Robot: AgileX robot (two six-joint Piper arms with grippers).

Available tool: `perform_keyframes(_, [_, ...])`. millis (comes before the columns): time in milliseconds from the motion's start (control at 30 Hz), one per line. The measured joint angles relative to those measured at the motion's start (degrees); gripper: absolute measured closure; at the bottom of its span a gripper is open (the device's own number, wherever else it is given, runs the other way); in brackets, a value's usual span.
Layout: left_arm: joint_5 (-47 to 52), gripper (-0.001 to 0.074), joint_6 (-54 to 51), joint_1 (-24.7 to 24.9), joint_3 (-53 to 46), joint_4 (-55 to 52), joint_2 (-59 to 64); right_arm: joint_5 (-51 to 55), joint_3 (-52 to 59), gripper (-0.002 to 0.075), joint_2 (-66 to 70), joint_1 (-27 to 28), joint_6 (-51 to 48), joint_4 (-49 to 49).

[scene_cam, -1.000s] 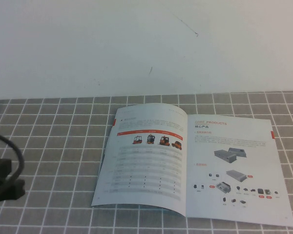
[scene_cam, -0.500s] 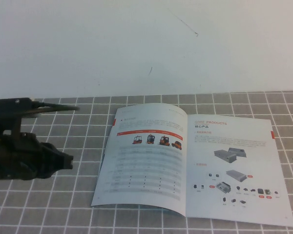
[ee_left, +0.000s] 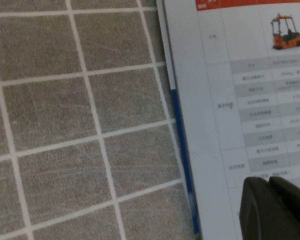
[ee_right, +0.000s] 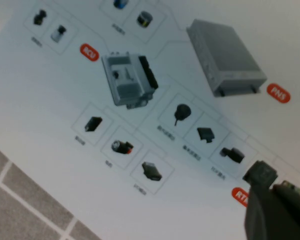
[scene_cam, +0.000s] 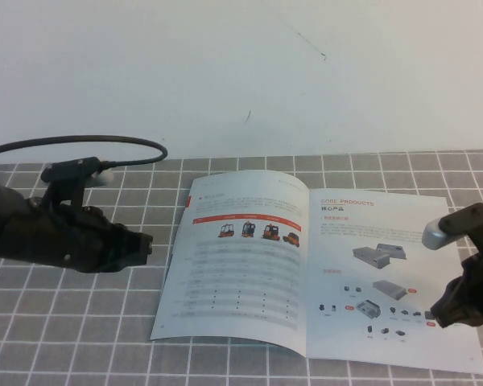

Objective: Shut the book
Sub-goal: 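Close the open booklet and leave it lying on the table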

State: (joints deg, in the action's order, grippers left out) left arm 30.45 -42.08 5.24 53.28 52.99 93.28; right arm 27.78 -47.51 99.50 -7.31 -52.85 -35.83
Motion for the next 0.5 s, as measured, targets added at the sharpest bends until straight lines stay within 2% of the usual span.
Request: perform_keyframes(500, [-4.2, 0.0738, -0.2, 0.0, 4.1, 0.5, 12.0, -0.2, -0.3, 0.0729, 3.7, 0.0, -0.3, -0.3])
